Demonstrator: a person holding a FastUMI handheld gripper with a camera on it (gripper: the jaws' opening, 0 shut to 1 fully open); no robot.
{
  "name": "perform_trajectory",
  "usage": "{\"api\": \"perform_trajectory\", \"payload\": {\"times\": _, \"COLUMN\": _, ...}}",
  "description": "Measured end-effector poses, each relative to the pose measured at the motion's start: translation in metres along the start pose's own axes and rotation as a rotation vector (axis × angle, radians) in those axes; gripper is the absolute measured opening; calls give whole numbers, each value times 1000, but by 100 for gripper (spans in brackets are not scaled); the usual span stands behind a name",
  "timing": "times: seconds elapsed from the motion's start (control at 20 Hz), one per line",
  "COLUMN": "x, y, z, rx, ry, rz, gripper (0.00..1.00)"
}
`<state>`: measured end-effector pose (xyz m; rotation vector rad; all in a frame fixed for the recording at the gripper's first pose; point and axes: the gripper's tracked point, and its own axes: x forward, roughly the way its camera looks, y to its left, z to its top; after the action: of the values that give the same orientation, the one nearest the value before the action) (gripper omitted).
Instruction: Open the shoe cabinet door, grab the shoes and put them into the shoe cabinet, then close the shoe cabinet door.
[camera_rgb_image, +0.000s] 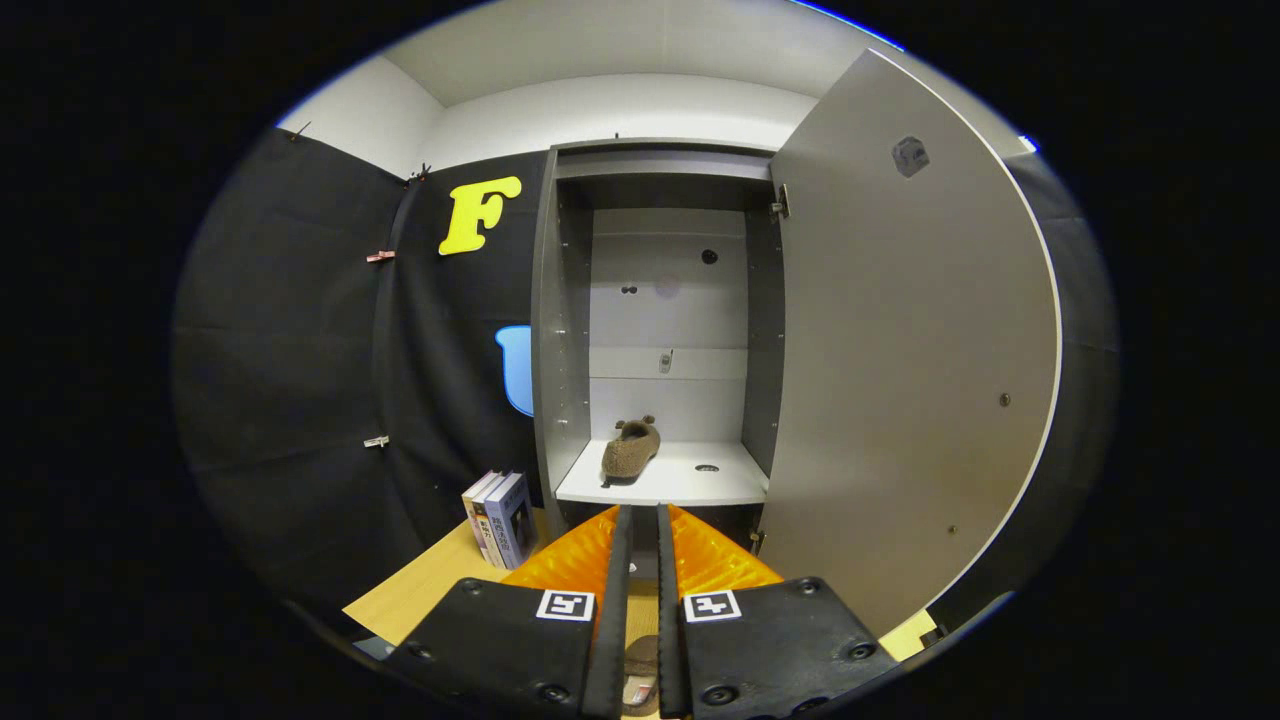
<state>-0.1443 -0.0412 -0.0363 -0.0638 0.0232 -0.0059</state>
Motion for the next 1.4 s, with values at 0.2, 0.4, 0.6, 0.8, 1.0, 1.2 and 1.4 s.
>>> {"api": "perform_trajectory", "payload": {"times": 0.2, "x": 5, "y": 5, "z": -23, "rx": 0, "ry": 52, "rz": 0, "gripper": 18}}
{"api": "perform_trajectory", "payload": {"times": 0.4, "x": 14, "y": 9, "z": -80, "rx": 30, "ry": 223, "rz": 1, "gripper": 18}}
{"api": "perform_trajectory", "payload": {"times": 0.6, "x": 14, "y": 17, "z": -150, "rx": 45, "ry": 399, "rz": 8, "gripper": 18}}
{"api": "perform_trajectory", "payload": {"times": 0.8, "x": 11, "y": 19, "z": -222, "rx": 71, "ry": 562, "rz": -29, "gripper": 18}}
{"api": "perform_trajectory", "payload": {"times": 1.0, "x": 13, "y": 28, "z": -302, "rx": 102, "ry": 714, "rz": -42, "gripper": 44}}
{"api": "perform_trajectory", "payload": {"times": 1.2, "x": 11, "y": 27, "z": -374, "rx": 140, "ry": 826, "rz": -57, "gripper": 42}}
{"api": "perform_trajectory", "payload": {"times": 1.4, "x": 25, "y": 30, "z": -425, "rx": 150, "ry": 882, "rz": -38, "gripper": 40}}
